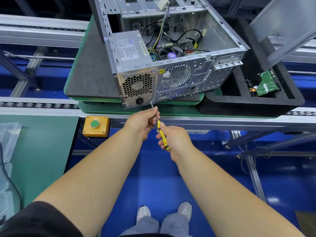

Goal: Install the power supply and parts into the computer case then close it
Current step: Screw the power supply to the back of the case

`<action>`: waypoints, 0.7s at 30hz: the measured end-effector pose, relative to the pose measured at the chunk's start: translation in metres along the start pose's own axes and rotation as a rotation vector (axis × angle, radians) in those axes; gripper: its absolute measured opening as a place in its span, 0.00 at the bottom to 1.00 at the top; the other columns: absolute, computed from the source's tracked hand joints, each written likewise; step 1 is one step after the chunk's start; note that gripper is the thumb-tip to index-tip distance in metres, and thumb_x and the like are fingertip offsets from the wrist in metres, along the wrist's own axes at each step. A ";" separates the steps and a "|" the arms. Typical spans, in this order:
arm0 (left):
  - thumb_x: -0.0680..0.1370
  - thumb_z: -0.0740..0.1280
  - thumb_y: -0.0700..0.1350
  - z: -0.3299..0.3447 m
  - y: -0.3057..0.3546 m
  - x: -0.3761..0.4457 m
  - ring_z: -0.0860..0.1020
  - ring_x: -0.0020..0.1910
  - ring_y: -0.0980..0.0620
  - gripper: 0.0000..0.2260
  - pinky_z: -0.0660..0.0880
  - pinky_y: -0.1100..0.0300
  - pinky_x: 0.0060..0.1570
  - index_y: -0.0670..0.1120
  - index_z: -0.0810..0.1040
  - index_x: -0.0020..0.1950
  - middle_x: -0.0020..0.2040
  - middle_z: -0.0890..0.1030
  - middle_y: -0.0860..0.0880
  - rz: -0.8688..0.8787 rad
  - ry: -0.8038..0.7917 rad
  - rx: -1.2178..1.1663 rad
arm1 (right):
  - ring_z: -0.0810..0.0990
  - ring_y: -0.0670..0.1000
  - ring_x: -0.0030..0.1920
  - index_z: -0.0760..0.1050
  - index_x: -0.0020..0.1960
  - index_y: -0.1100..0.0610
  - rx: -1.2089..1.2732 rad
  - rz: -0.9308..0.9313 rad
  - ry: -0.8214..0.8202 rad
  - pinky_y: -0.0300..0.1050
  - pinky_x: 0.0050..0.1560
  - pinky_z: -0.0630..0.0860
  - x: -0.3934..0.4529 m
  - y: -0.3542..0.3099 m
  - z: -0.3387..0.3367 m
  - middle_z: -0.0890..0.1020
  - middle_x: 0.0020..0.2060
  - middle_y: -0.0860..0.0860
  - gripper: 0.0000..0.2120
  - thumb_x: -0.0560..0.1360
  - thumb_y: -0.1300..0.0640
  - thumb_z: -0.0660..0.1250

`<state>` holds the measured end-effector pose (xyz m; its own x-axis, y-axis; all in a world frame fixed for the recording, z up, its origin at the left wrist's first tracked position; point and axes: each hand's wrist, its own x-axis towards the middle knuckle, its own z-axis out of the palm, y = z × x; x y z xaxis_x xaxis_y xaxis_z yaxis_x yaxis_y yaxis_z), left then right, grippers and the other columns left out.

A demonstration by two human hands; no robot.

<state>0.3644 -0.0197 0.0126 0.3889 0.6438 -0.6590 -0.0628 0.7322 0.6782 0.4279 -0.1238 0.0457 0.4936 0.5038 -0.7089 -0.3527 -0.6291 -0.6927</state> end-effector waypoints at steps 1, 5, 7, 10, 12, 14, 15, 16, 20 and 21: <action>0.75 0.72 0.44 0.000 0.001 0.000 0.77 0.27 0.59 0.04 0.73 0.69 0.26 0.45 0.81 0.41 0.31 0.82 0.52 -0.006 0.008 0.009 | 0.73 0.47 0.28 0.80 0.42 0.58 0.023 0.025 -0.014 0.39 0.27 0.70 -0.001 0.000 0.002 0.79 0.32 0.50 0.17 0.81 0.47 0.63; 0.72 0.76 0.47 0.001 0.003 0.003 0.72 0.23 0.58 0.13 0.71 0.67 0.25 0.46 0.82 0.27 0.28 0.79 0.52 -0.057 0.043 0.046 | 0.68 0.46 0.24 0.81 0.42 0.60 0.227 0.175 -0.112 0.37 0.24 0.66 -0.001 -0.004 0.000 0.75 0.26 0.49 0.22 0.83 0.46 0.58; 0.70 0.77 0.48 0.002 0.004 0.004 0.71 0.22 0.58 0.15 0.70 0.66 0.24 0.47 0.81 0.25 0.27 0.78 0.52 -0.078 0.063 0.055 | 0.67 0.46 0.24 0.80 0.44 0.61 0.309 0.212 -0.173 0.37 0.24 0.64 -0.001 -0.005 -0.003 0.74 0.26 0.50 0.22 0.82 0.45 0.59; 0.71 0.77 0.47 0.003 0.006 0.005 0.72 0.22 0.58 0.12 0.69 0.67 0.23 0.46 0.80 0.30 0.27 0.78 0.51 -0.082 0.070 0.046 | 0.70 0.47 0.27 0.78 0.45 0.58 0.238 0.122 -0.148 0.38 0.26 0.68 -0.005 -0.004 -0.004 0.75 0.31 0.52 0.16 0.77 0.44 0.69; 0.71 0.76 0.47 0.005 0.006 0.004 0.71 0.24 0.57 0.12 0.69 0.66 0.24 0.45 0.79 0.32 0.26 0.77 0.51 -0.082 0.067 0.051 | 0.72 0.47 0.29 0.77 0.44 0.57 0.054 -0.006 -0.041 0.38 0.27 0.70 -0.006 -0.002 -0.004 0.76 0.32 0.51 0.12 0.76 0.48 0.70; 0.71 0.76 0.48 0.008 0.005 0.003 0.70 0.25 0.56 0.12 0.69 0.65 0.25 0.46 0.78 0.34 0.25 0.76 0.52 -0.072 0.080 0.085 | 0.72 0.46 0.27 0.78 0.43 0.58 -0.037 -0.069 0.032 0.37 0.26 0.69 -0.004 -0.002 -0.002 0.77 0.30 0.50 0.14 0.79 0.47 0.67; 0.71 0.76 0.49 0.008 0.005 0.002 0.70 0.26 0.56 0.12 0.70 0.65 0.27 0.46 0.77 0.35 0.26 0.76 0.52 -0.061 0.089 0.104 | 0.71 0.46 0.26 0.79 0.41 0.58 -0.045 -0.061 0.045 0.37 0.25 0.69 -0.002 -0.003 -0.001 0.77 0.29 0.50 0.17 0.80 0.47 0.65; 0.72 0.75 0.49 0.008 0.005 0.001 0.71 0.27 0.56 0.11 0.71 0.64 0.29 0.46 0.78 0.36 0.27 0.77 0.52 -0.051 0.087 0.108 | 0.71 0.46 0.25 0.79 0.40 0.59 -0.039 -0.032 0.046 0.37 0.25 0.68 -0.001 -0.005 0.001 0.77 0.28 0.49 0.19 0.81 0.46 0.63; 0.81 0.64 0.46 0.003 0.001 -0.007 0.82 0.35 0.57 0.08 0.76 0.63 0.30 0.43 0.81 0.49 0.37 0.83 0.51 -0.016 -0.086 -0.020 | 0.66 0.44 0.22 0.78 0.46 0.59 0.342 0.227 -0.214 0.35 0.20 0.63 0.001 -0.006 -0.005 0.73 0.27 0.49 0.18 0.82 0.46 0.60; 0.82 0.63 0.45 0.002 0.001 -0.008 0.82 0.36 0.57 0.09 0.76 0.64 0.29 0.43 0.81 0.51 0.38 0.84 0.51 -0.011 -0.099 -0.030 | 0.65 0.44 0.21 0.76 0.47 0.59 0.493 0.306 -0.315 0.35 0.19 0.62 0.001 -0.006 -0.008 0.71 0.26 0.48 0.17 0.83 0.46 0.59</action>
<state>0.3630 -0.0247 0.0196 0.4784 0.6115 -0.6302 -0.0852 0.7466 0.6598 0.4367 -0.1241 0.0497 0.0837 0.5414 -0.8366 -0.7996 -0.4645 -0.3806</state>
